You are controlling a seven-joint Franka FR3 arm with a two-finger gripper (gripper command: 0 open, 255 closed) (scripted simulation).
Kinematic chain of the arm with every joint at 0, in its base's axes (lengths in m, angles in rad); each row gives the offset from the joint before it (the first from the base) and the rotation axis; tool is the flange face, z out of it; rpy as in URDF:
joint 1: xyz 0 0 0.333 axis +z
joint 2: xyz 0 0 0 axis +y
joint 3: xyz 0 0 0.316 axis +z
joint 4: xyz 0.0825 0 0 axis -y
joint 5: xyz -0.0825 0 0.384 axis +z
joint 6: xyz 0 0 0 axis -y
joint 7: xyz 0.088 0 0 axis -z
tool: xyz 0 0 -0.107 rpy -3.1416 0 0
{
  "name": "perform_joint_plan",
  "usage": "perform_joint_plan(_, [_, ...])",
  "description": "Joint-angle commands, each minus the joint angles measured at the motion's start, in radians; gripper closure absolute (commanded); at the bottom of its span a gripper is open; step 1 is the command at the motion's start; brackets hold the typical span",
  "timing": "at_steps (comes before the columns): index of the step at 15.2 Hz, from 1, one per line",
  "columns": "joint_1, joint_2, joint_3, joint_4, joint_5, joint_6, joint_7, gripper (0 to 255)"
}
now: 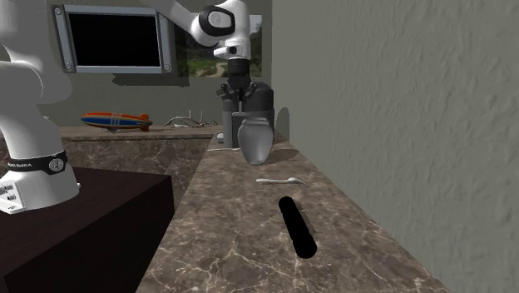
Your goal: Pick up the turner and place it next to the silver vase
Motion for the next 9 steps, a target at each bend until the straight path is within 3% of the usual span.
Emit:
perform_joint_plan(1, [0.024, -0.014, 0.018, -0.023, 0.002, 0.006, 0.043, 255])
perform_joint_plan(9, [0.125, -0.045, 0.093, -0.064, 0.007, 0.005, 0.219, 255])
